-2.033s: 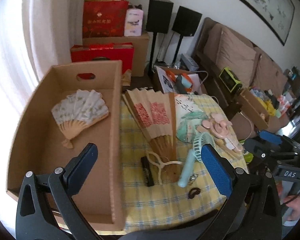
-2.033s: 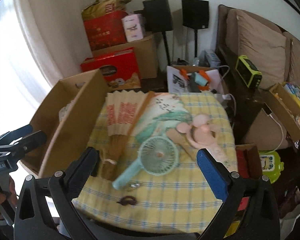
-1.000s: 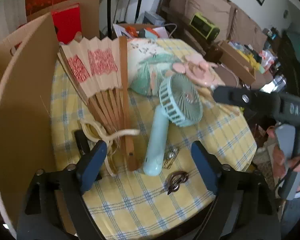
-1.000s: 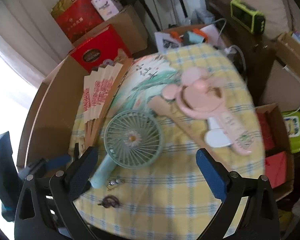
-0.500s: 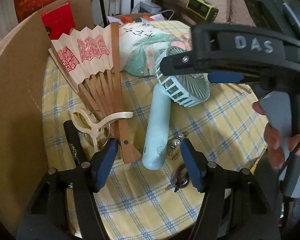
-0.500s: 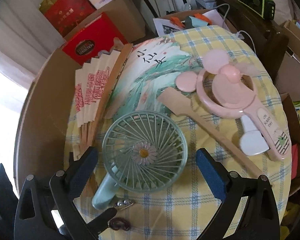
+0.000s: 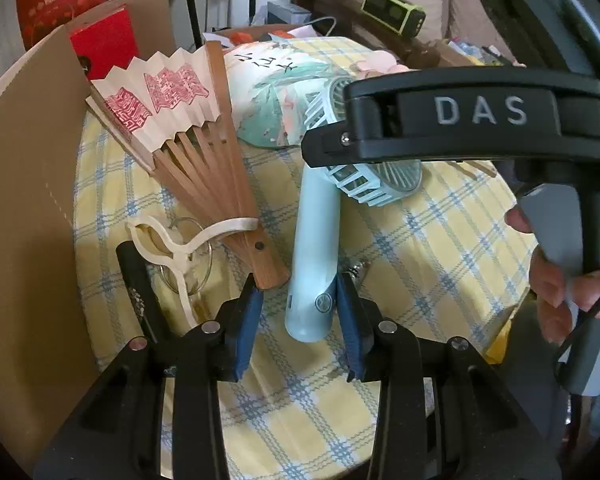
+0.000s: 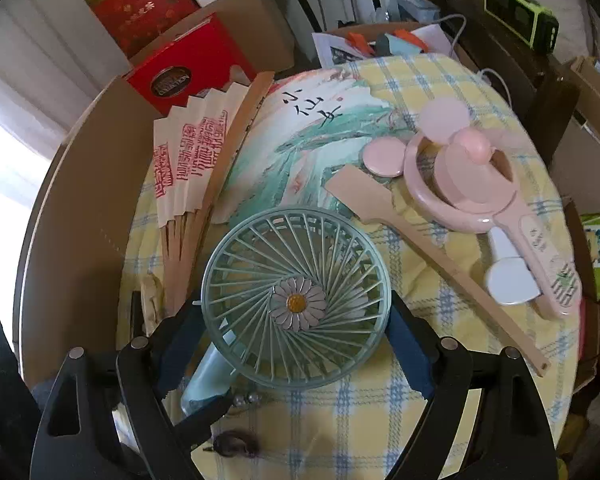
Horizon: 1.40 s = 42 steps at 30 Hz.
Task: Organize objects
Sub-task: 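Grasp the mint-green handheld fan's handle with the right tool and lift, then carry the mint-green fan into the box and open the right tool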
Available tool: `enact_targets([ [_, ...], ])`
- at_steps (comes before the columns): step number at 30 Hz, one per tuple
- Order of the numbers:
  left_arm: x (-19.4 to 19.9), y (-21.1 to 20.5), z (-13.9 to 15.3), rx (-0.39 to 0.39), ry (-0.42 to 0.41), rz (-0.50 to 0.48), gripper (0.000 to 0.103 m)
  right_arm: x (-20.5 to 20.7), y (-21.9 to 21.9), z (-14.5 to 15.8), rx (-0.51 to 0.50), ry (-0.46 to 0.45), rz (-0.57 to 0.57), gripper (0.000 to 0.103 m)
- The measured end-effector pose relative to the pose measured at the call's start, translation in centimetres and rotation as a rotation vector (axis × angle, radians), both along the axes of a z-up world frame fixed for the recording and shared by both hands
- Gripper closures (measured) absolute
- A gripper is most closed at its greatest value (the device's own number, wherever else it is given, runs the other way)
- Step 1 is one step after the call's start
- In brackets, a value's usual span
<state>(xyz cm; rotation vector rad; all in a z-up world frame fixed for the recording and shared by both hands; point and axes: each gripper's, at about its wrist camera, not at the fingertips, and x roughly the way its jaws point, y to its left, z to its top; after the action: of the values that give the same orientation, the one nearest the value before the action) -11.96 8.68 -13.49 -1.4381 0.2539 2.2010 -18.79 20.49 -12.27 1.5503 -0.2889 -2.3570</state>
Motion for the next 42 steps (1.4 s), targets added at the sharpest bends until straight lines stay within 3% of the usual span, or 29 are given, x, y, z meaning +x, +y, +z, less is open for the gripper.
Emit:
enact_targets([
  [6,-0.5,-0.2,0.6,0.055,-0.038,-0.006,0.073,1.5,0.4,2.4,-0.031,0.058,0.0,0.019],
  [9,-0.4,-0.5,0.8,0.075,-0.024,0.005,0.081,2.0,0.1,3.7,-0.009,0.087,0.015,0.019],
  [21,2.0,-3.7,4.2,0.122,-0.001,0.022,0.081,3.9,-3.2,7.0,0.049,0.143,0.117,0.019],
  [28,3.3,-5.7,7.0,0.109,0.066,0.033,0.081,5.0,-5.5,9.4,0.048,0.178,0.175,0.019],
  [35,4.3,-9.4,11.8,0.123,0.147,0.073,0.081,5.1,-9.1,13.6,0.019,0.225,0.25,0.019],
  [42,3.9,-15.2,13.9,0.128,0.165,0.164,0.081,4.9,-16.1,15.8,0.022,0.247,0.362,0.019],
])
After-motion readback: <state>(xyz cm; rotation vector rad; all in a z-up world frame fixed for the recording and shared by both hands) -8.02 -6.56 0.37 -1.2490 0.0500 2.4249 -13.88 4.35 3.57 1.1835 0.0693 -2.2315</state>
